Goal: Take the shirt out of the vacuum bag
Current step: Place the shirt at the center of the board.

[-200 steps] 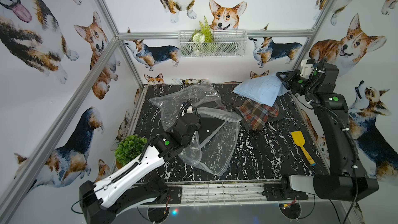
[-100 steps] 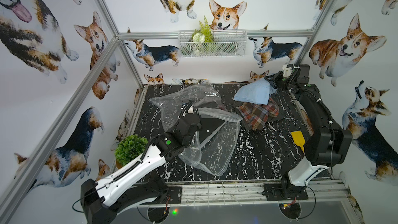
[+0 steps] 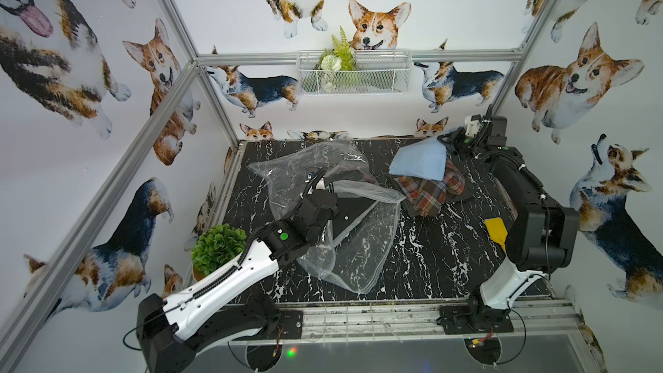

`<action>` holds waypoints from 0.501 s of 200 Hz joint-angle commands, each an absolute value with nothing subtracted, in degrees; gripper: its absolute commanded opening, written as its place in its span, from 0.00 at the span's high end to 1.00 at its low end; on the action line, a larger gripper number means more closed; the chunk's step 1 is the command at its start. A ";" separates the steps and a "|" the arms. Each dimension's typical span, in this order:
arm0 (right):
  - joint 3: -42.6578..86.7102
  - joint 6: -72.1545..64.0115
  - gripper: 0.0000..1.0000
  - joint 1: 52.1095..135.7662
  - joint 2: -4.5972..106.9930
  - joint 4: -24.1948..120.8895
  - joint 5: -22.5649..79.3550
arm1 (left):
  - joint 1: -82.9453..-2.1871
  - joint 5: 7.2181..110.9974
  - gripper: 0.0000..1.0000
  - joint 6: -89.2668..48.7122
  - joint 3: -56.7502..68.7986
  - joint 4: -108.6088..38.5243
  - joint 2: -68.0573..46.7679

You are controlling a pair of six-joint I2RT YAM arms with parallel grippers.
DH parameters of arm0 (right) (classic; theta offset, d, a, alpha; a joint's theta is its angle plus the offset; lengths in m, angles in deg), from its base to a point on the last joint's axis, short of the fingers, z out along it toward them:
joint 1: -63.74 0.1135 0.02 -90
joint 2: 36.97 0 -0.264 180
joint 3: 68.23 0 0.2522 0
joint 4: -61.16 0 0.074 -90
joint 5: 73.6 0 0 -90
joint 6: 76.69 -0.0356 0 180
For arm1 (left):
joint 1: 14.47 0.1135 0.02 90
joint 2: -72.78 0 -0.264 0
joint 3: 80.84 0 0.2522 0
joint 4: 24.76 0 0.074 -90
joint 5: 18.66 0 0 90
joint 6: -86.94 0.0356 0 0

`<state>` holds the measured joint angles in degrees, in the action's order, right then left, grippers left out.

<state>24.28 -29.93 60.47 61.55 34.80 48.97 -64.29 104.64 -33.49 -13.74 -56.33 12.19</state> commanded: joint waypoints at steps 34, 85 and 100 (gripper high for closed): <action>6.58 -34.06 1.00 61.54 56.55 49.69 42.86 | -64.89 104.43 1.00 -33.83 -14.28 -55.17 11.97; -10.66 -33.37 1.00 60.84 49.16 53.19 32.32 | -64.92 102.94 1.00 -32.43 -13.74 -55.63 11.35; -13.51 -33.52 1.00 58.59 51.14 55.02 33.59 | -64.92 102.37 1.00 -32.34 -13.42 -56.01 11.26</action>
